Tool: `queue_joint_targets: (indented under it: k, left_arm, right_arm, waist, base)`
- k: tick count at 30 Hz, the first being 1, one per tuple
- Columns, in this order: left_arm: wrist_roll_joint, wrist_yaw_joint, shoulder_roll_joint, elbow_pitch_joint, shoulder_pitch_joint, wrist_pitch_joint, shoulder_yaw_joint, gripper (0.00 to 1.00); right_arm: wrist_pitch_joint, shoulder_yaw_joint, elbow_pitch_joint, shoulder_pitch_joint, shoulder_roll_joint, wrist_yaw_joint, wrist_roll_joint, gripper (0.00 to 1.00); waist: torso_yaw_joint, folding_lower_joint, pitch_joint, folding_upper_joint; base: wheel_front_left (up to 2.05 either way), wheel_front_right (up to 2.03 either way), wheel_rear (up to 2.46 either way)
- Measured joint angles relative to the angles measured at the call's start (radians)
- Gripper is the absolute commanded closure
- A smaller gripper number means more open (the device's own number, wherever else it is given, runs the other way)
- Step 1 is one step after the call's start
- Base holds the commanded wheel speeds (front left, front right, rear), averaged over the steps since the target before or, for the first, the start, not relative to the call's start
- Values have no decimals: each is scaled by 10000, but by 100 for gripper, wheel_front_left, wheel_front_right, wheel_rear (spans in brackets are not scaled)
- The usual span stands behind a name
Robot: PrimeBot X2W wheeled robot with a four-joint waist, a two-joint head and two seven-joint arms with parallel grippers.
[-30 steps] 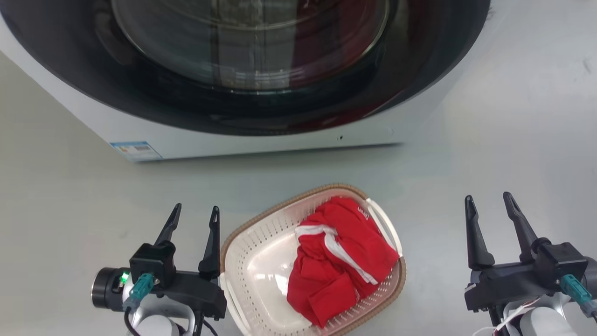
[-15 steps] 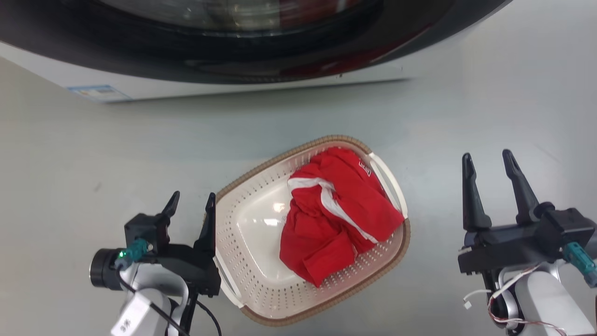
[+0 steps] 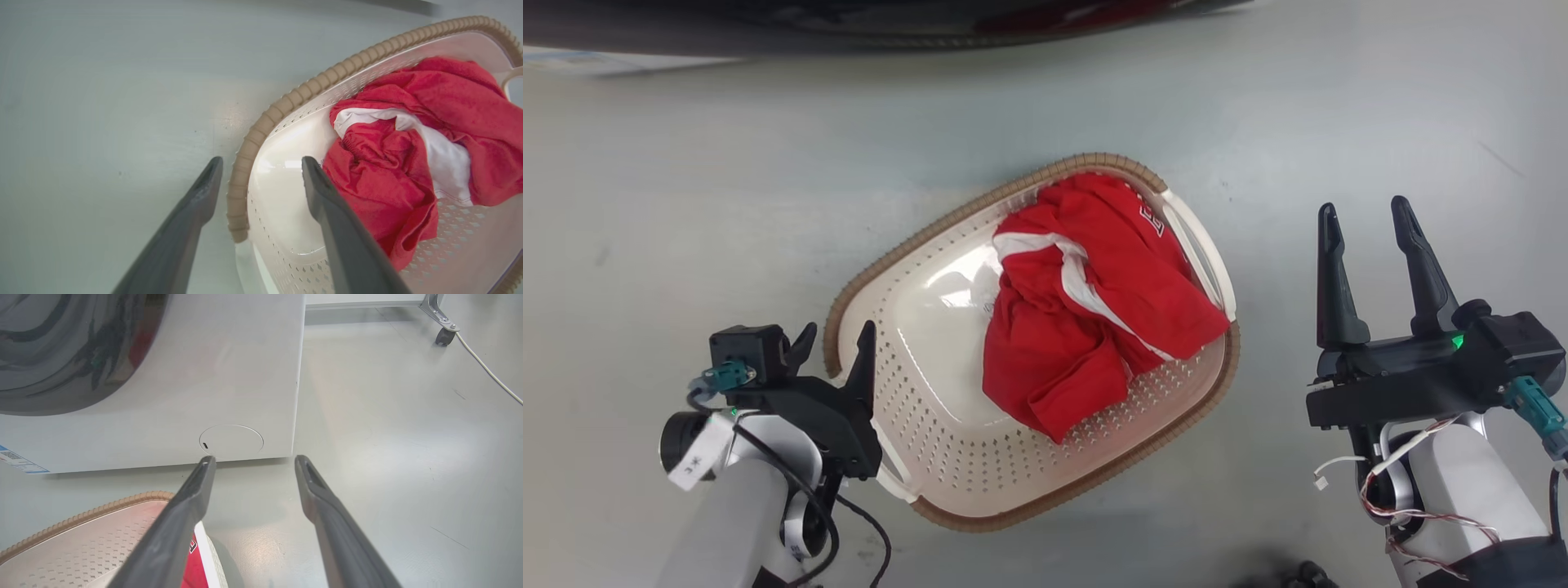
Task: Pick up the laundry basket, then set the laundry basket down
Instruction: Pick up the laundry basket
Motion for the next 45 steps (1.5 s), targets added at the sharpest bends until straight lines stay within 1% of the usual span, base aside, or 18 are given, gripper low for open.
queue_joint_targets:
  k: [6, 12, 15, 17, 18, 22, 23, 26, 35, 38, 41, 45]
  left_arm:
    - [-324, -84, 4, 709, -271, 349, 165, 0]
    - [-619, -90, -111, 1317, -631, 548, 418, 0]
    - [-966, -50, -276, 1555, -818, 616, 665, 0]
    - [-976, 44, -307, 1687, -946, 616, 679, 0]
    - [-989, 109, -339, 1758, -995, 617, 727, 9]
    - [-1028, 259, -407, 1998, -1156, 614, 805, 98]
    - [-1024, 284, -410, 2069, -1188, 614, 803, 100]
    - [-1022, 372, -462, 2222, -1319, 600, 819, 100]
    - [-955, 408, -479, 2583, -1568, 408, 754, 100]
    - [-878, 422, -468, 2652, -1631, 334, 677, 100]
    - [-759, 349, -389, 2761, -1848, 334, 546, 100]
    - [-397, 245, -150, 2815, -2249, 351, 245, 100]
  right_arm:
    - [0, -36, 153, -135, 113, 35, 0, 0]
    - [0, -84, 343, -195, 165, 102, -12, 0]
    - [-2, -104, 407, -259, 203, 174, -75, 0]
    - [-2, -113, 437, -295, 230, 180, -75, 0]
    - [-2, -123, 449, -309, 244, 188, -75, 0]
    - [-2, -167, 518, -332, 259, 265, -75, 0]
    - [-2, -174, 531, -337, 268, 265, -77, 0]
    - [-2, -209, 570, -352, 297, 278, -84, 0]
    - [-2, -336, 750, -494, 364, 439, -161, 0]
    - [-2, -355, 775, -518, 389, 439, -161, 0]
    - [-2, -382, 882, -526, 416, 453, -163, 0]
    - [-2, -395, 924, -528, 453, 499, -176, 0]
  waist:
    - [-194, -1, 591, -1]
    - [-323, -1, 884, -1]
    - [-344, -2, 940, -1]
    - [-349, -2, 967, -1]
    - [-350, -2, 977, -1]
    - [-348, -2, 1011, -2]
    - [-346, -2, 1019, -1]
    - [-341, -2, 1040, -3]
    - [-289, -3, 1037, -3]
    - [-278, -2, 1018, -3]
    - [-267, -2, 957, -2]
    - [-267, -3, 846, -3]
  base:
    - [0, 0, 0]
    - [0, 0, 0]
    - [0, 0, 0]
    - [0, 0, 0]
    - [0, 0, 0]
    - [0, 0, 0]
    - [0, 0, 0]
    - [0, 0, 0]
    - [0, 0, 0]
    - [0, 0, 0]
    - [0, 0, 0]
    - [0, 0, 0]
